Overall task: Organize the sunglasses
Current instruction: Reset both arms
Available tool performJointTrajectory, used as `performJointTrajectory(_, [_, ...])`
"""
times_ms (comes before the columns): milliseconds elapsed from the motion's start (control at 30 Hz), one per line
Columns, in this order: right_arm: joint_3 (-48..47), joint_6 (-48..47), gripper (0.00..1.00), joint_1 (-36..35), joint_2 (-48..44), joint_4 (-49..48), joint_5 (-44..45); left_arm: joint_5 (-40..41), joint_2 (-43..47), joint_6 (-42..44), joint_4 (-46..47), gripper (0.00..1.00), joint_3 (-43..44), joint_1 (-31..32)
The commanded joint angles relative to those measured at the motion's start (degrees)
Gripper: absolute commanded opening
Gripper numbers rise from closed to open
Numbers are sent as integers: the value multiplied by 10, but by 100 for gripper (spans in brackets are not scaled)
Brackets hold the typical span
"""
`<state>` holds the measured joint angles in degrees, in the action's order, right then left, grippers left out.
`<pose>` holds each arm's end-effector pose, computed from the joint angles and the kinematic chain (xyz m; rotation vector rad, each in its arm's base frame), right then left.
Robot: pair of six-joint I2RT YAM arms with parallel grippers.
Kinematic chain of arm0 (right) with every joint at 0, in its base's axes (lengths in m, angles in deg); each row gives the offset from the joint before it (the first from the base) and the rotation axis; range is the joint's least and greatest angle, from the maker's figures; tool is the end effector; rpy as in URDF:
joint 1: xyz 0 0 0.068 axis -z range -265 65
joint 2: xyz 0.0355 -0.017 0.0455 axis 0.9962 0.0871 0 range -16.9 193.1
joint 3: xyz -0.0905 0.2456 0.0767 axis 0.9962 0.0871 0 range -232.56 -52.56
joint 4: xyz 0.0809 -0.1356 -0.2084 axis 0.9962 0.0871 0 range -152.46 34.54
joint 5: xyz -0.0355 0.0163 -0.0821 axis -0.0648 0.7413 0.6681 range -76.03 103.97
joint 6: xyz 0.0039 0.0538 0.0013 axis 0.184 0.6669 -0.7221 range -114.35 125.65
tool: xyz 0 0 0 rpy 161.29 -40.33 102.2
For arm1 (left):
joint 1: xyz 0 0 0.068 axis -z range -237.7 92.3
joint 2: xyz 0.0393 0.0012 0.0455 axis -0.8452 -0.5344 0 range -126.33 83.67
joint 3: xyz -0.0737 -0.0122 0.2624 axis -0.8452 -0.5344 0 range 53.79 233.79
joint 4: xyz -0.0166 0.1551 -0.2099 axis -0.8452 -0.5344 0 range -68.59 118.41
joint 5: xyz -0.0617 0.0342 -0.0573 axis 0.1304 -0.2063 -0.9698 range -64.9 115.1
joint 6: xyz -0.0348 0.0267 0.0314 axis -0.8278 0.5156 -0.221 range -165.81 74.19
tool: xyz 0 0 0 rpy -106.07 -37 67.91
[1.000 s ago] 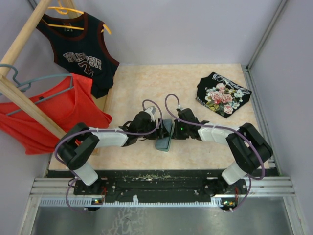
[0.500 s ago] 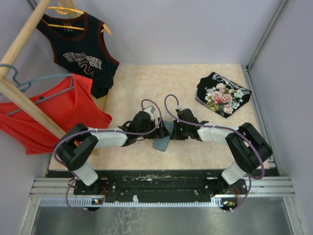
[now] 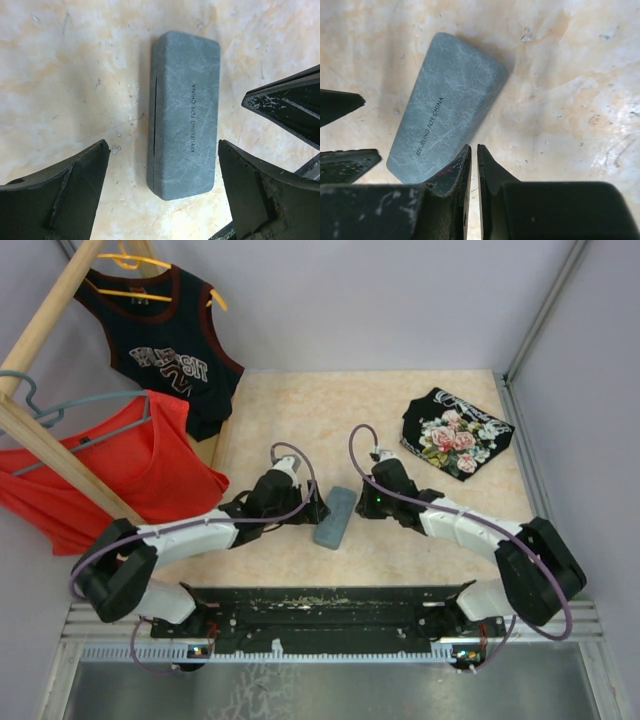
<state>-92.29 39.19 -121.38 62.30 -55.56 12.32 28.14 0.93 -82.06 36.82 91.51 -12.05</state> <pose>0.2196 0.1629 0.1839 -0.0754 2.4669 0.5951 0.2043 -0.2062 0.1791 0.1582 2.3031 -0.7142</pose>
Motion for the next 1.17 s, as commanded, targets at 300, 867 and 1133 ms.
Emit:
performJointTrajectory(300, [3,-99,25,-3,-228,68,103,152,261,146,-104,98,-9,1])
performJointTrajectory(867, [43,-154,88,-3,-630,153,166,278,544,112,-311,100,2,3])
performJointTrajectory(1133, [76,-144,91,-3,-684,144,204,291,551,114,-320,100,6,5])
